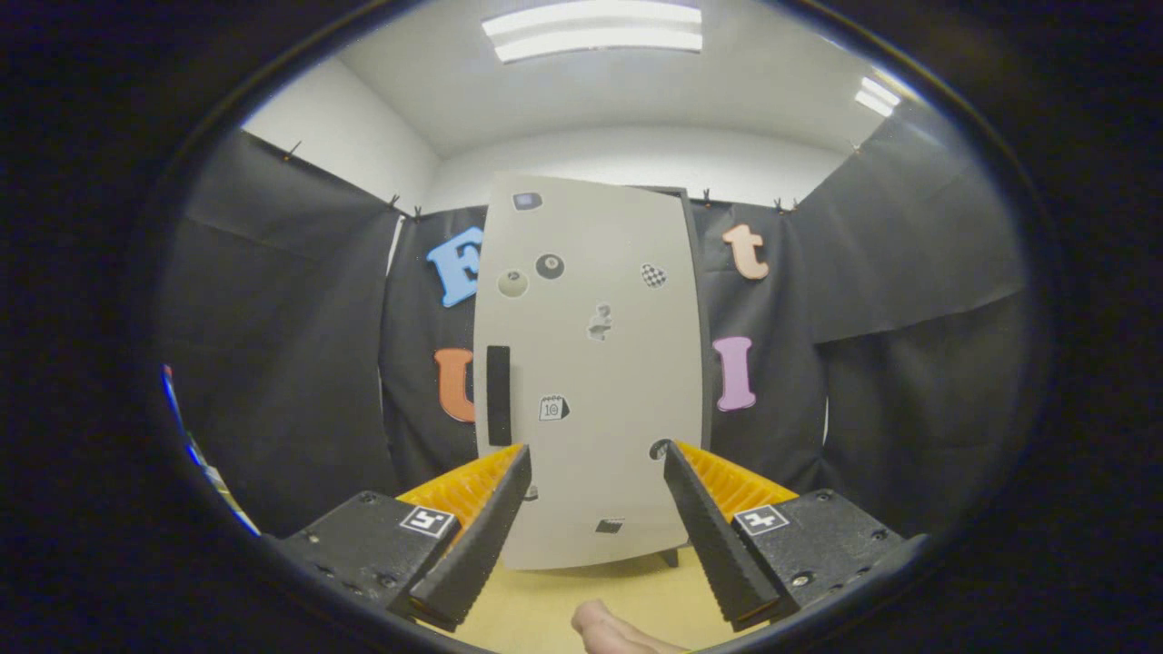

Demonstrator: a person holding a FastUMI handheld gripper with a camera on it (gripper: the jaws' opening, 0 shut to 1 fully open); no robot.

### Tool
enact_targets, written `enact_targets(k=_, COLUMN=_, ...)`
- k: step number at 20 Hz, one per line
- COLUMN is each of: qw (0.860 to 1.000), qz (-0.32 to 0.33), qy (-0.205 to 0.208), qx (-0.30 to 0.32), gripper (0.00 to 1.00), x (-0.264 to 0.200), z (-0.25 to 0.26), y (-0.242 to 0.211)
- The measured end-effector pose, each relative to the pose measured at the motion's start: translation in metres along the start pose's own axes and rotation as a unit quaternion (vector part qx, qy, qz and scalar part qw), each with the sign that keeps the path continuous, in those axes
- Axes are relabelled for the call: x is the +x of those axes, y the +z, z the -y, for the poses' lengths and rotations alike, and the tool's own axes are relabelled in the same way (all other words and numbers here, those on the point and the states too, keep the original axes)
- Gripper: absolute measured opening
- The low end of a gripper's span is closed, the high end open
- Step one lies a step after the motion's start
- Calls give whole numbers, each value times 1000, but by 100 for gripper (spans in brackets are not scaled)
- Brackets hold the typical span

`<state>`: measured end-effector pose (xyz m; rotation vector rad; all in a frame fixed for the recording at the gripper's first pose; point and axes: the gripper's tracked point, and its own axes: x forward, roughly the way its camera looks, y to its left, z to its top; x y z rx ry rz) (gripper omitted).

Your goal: Open the shoe cabinet door, grab the shoes and put them into the shoe cabinet, then close the shoe cabinet door.

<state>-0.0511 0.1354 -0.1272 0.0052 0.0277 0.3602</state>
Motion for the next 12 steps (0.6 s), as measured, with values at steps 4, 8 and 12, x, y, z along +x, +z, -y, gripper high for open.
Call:
enact_targets(k=4, qw=1000, qz=-22, qy=-2, qx=-14, gripper=97, x=-34, z=1, y=-19)
enact_targets(k=8, qw=1000, qz=-28, qy=1, qx=0, gripper=97, x=-58, z=8, y=-38)
enact_targets(k=12, qw=1000, qz=-7, qy=-5, qx=12, gripper=97, x=-75, z=16, y=-36)
